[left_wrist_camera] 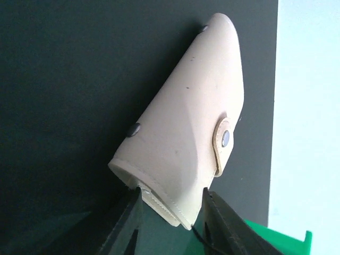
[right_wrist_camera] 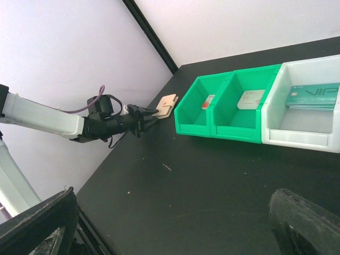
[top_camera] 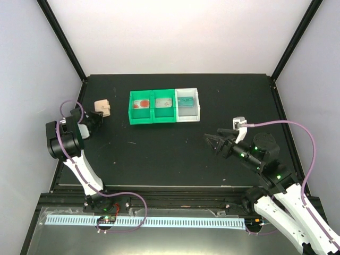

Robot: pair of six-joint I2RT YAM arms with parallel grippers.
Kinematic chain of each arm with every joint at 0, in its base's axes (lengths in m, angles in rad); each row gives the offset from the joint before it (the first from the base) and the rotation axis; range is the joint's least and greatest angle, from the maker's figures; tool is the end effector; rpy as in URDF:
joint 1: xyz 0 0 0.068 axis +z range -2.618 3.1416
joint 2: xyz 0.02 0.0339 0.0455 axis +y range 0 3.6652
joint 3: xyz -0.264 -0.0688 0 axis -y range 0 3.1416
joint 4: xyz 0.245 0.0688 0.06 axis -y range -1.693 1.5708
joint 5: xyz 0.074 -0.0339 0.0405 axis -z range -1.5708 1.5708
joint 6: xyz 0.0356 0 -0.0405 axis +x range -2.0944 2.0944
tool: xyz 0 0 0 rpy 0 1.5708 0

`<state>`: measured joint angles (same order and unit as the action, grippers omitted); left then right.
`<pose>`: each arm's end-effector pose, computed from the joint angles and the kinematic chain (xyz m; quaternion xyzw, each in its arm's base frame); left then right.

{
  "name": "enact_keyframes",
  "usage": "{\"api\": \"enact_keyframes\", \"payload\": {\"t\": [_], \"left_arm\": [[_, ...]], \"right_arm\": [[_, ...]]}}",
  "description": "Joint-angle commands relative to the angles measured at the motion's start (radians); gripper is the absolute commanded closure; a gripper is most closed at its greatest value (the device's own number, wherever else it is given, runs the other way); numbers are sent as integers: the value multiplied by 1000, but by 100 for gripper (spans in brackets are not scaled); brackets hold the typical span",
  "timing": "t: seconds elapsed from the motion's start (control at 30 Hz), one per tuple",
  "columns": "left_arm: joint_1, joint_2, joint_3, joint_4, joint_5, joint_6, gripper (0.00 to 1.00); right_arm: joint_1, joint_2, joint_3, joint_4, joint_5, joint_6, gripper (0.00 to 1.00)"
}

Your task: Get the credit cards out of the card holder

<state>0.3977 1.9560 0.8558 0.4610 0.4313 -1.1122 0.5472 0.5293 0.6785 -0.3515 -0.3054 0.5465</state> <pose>0.3461 0.1292 0.1036 -0.5281 0.7015 -0.3325 0.3442 0.1065 0.0774 0.3209 -0.0964 0.7658 0.4255 0.4723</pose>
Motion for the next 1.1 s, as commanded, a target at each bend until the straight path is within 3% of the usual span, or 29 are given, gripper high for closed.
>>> {"api": "enact_keyframes", "payload": {"t": [0.0, 0.3, 0.67, 1.07], "left_arm": [[6, 46, 17, 10, -2, -41, 71], [8, 63, 46, -17, 10, -43, 98], [9, 18, 44, -59, 81, -43, 98], [4, -139, -76, -81, 24, -25, 98]], "right_arm": [[-6, 1, 6, -9, 38, -26, 2], [-6, -2, 0, -10, 44, -8, 2], [-6, -55, -49, 0, 55, 49, 2], [-6, -86, -37, -44, 59, 50, 2]]}}
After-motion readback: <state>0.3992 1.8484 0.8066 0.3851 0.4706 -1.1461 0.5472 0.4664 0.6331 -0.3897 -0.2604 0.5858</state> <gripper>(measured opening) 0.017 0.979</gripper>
